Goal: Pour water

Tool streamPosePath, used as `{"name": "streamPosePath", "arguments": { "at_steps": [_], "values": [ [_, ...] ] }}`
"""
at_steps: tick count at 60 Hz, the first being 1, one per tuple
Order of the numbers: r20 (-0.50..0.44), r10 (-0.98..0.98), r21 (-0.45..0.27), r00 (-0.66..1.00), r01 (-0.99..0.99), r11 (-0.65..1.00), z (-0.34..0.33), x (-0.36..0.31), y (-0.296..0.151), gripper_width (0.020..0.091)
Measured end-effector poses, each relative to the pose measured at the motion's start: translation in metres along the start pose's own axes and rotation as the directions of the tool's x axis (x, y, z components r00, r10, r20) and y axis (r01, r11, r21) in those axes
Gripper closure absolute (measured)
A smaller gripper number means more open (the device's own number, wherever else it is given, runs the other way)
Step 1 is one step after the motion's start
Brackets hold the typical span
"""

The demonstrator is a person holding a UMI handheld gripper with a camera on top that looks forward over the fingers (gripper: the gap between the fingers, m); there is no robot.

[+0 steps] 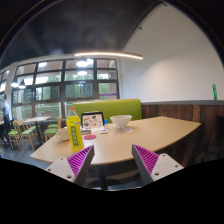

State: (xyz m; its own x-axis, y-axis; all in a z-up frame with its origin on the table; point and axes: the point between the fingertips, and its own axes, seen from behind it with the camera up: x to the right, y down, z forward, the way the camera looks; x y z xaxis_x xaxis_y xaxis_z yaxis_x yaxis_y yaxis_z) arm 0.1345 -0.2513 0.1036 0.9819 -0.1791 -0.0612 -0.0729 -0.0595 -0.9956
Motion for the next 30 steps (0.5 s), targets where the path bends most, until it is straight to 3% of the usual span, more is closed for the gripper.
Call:
{"name": "streamPosePath", "arguments": {
  "at_steps": [15, 30],
  "values": [
    [0.047, -0.053, -0.048, 0.997, 0.056, 0.997, 0.013, -0.023, 0.004, 0.0283],
    [0.141, -0.111, -0.072, 0.984, 0.122, 0.990, 0.077, -0.113, 0.019, 0.0285]
  ]
}}
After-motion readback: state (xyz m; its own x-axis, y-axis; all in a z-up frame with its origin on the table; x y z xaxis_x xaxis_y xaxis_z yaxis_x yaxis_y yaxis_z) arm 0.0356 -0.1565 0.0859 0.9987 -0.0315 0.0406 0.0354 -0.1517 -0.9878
